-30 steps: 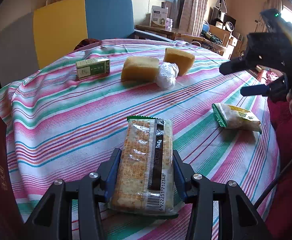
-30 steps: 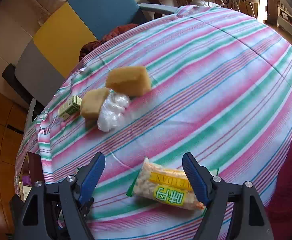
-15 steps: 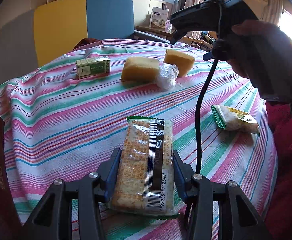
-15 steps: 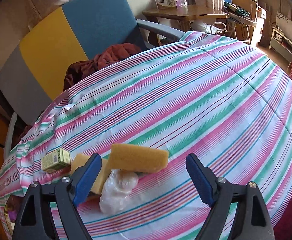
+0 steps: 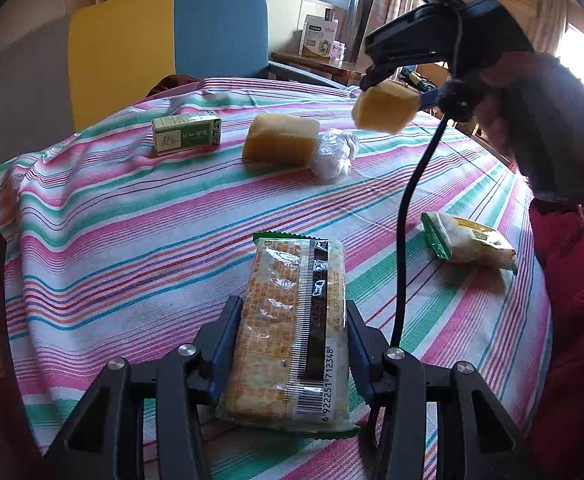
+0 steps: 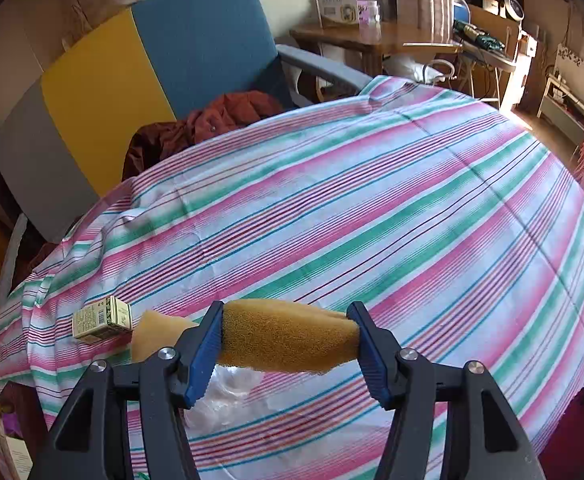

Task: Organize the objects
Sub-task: 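Lift the cracker packet with the left tool while the right tool grasps a yellow sponge, then lower the cracker packet into the tray beside the medicine box and open the left tool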

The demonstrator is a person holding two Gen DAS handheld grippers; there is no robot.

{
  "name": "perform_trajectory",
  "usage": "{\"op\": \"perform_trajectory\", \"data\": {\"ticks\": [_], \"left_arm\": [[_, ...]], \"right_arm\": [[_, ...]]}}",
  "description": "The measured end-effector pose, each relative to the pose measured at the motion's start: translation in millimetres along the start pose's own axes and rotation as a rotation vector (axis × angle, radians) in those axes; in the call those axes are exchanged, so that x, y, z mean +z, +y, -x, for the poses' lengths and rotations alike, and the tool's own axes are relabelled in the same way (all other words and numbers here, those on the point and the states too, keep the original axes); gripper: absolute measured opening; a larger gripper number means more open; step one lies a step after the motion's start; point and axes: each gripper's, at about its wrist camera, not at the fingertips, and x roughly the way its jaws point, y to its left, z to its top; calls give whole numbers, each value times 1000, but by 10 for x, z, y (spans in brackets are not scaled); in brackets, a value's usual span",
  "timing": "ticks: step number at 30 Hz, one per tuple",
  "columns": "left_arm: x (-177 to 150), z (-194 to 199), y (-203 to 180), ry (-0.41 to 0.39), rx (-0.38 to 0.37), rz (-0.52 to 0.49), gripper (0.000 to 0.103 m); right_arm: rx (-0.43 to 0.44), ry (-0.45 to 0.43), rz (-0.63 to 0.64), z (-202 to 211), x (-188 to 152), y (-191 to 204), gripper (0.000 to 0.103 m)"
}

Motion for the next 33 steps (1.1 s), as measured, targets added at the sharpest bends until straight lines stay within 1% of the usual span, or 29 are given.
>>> {"op": "perform_trajectory", "data": {"ticks": [2,4,6,8,10,12,13,16,20,25,30,33], "left_arm": [[0,-2,-3,-1,3,-3,49],[1,-3,-6,-1,6,-5,49],[-1,2,-8,-1,5,-5,49],[1,3,-8,-1,6,-5,49],[3,10,-23,-2,17,-11,49],[5,35,-32,-3,33,-12,49],[4,52,-25,-3,37,-3,49],[0,128,26,-9,76,38,49],[-26,291,35,-24,117,54,49],[-38,567,57,-53,127,94,49],[-55,835,86,-85,133,115,49],[-64,976,142,-102,150,130,49]], "right_arm": [[-7,-39,9,212,-62,-76,62],[21,-52,24,382,-175,-128,62],[72,-33,53,494,-343,-152,62],[117,-5,87,518,-525,-146,62],[159,31,109,457,-689,-140,62],[178,72,110,351,-801,-131,62],[183,87,116,320,-822,-113,62],[182,82,169,296,-834,-15,62],[194,111,230,219,-884,81,62],[200,137,287,172,-928,168,62],[187,143,344,162,-987,269,62],[177,135,359,167,-1001,293,62]]}}
